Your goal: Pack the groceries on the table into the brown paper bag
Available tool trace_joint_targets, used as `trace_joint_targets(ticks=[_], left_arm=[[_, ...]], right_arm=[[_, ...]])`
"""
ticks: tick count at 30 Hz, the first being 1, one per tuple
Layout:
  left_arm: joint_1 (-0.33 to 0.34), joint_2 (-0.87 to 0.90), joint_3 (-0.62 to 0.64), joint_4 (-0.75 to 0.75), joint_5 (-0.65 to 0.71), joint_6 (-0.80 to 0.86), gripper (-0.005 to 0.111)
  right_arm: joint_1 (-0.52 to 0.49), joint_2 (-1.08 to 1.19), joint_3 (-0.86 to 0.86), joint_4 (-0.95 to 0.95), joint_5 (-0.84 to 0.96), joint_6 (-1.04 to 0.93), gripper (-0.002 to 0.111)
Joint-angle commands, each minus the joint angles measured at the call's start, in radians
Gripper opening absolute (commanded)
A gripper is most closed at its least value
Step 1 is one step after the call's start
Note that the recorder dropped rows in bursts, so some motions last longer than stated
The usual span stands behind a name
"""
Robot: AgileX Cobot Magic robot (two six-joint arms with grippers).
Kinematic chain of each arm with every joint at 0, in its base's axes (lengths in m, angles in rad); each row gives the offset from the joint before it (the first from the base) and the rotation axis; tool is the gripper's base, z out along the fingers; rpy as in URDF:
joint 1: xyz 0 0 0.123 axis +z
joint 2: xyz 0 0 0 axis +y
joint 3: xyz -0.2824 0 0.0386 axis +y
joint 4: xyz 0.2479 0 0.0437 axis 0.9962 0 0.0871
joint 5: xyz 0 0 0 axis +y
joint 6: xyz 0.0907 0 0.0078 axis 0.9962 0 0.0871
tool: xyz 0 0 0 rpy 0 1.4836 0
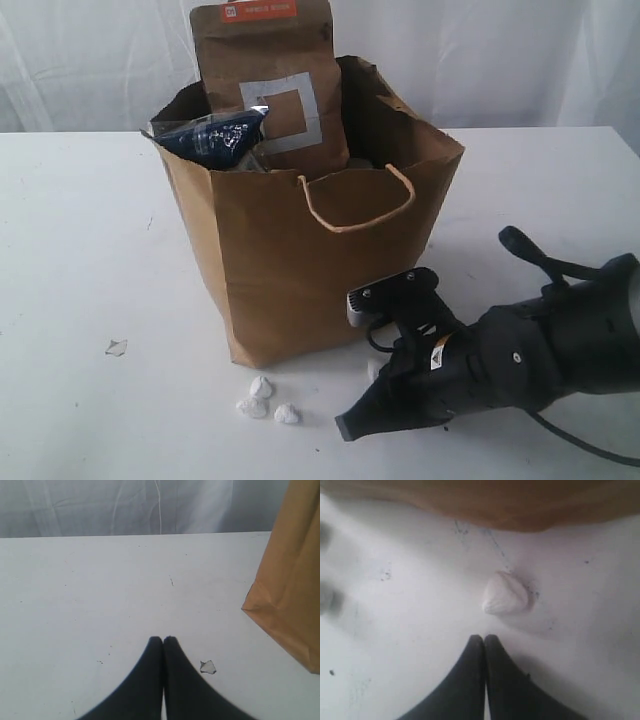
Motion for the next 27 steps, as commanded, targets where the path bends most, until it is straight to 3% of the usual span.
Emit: trace_joint_targets(ticks=[1,14,18,21,24,27], left_arm=[[0.002,-0.005,0.004,0.001,0.002,0.0,0.0],[0.002,-0.005,0.004,0.001,0.002,0.0,0.0],[0.002,-0.005,0.004,0.001,0.002,0.0,0.0],[0.002,-0.005,0.004,0.001,0.002,0.0,0.0],[0.002,-0.005,0.004,0.001,0.002,0.0,0.0],[0.002,-0.005,0.004,0.001,0.002,0.0,0.0]], right_arm=[[0.002,-0.041,0.078,0.003,-0.006,0.044,0.0],[0.002,-0.338,0.21,0.003,0.006,0.079,0.0],[0.002,-0.376,0.208,0.003,-0.069,0.076,0.001],[0.002,-0.366,0.208,0.003,-0.125,0.057,0.014],[0.002,-0.329,0.208,0.003,-0.176,0.057,0.046],[0.002,-0.281,0.208,0.003,-0.257,0.07,0.068]])
